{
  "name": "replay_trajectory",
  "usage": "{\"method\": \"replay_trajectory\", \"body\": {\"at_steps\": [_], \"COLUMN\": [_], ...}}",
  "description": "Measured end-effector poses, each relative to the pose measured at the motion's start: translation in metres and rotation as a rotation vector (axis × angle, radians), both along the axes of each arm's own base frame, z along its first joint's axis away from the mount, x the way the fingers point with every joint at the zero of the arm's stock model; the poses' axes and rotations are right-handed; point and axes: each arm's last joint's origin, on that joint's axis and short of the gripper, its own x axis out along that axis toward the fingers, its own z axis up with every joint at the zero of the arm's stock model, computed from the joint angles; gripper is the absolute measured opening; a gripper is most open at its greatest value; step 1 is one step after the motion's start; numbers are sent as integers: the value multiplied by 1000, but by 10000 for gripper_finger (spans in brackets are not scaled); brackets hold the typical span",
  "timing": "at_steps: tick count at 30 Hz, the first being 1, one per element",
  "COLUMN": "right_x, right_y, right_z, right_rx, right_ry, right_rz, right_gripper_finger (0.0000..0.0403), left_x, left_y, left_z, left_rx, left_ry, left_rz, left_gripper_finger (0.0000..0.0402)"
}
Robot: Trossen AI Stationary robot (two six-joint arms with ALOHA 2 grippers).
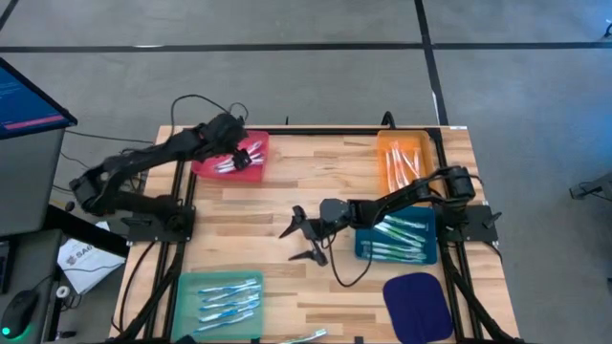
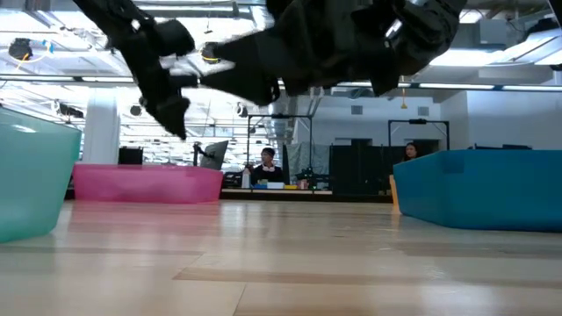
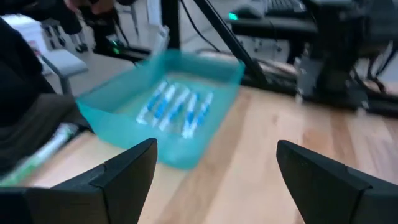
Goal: Pick & Place Toothbrushes
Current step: Put the green toothbrush into the blue bin
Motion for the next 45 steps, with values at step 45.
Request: {"method": "replay_trajectory", "body": {"at_steps": [45], "right_x": [-48], "right_y": [150], "right_z": [30], "right_rx": [339], "right_ry": [-146], "right_rz": [181], "right_gripper_finger": [325], "left_x": [48], "left_y": [-353], "left_z": [-9], "left_rx": [-718], "left_ry": [-875], "left_rz": [-1043], "left_gripper_finger": [198]}}
